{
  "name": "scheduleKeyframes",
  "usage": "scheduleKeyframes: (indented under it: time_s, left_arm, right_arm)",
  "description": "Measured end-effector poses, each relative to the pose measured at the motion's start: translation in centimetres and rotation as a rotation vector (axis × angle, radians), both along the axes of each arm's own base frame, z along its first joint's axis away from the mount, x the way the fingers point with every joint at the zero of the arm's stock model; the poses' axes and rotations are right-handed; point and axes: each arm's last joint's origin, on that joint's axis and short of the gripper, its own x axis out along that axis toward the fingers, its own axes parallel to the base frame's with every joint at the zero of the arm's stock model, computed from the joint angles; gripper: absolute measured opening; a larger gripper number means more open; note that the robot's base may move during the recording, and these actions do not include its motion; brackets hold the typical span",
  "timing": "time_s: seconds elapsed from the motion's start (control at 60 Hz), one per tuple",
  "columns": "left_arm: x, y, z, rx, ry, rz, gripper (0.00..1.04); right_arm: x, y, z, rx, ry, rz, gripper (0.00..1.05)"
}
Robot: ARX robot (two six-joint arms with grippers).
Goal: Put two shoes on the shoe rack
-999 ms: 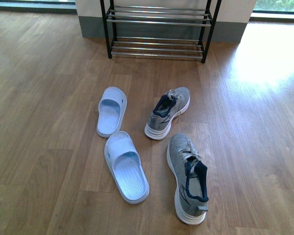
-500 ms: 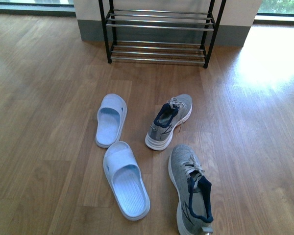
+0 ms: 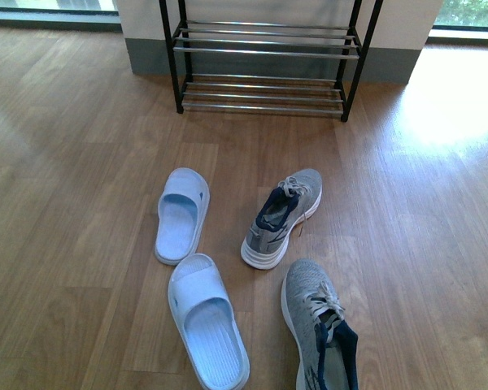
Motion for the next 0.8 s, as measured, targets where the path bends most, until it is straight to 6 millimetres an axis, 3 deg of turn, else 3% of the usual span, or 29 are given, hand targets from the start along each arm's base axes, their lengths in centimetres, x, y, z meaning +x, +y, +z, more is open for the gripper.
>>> scheduleKeyframes:
  time_s: [0.217,0.4,0.799]
  left_arm:
    - [0.0,0.0,0.0,0.000,0.000,0.000,0.95]
    - [0.0,0.0,0.0,0.000,0.000,0.000,0.95]
    - [0.0,0.0,0.0,0.000,0.000,0.000,0.95]
  right_arm:
    - [5.4,-2.8,-2.6,-0.012,0.214,0.001,0.95]
    - [9.3,-3.4,-9.0,-0.059,0.458,0.059,0.95]
    - [13.0,-1.7,-21.5,-0.075,0.811,0.160,0.95]
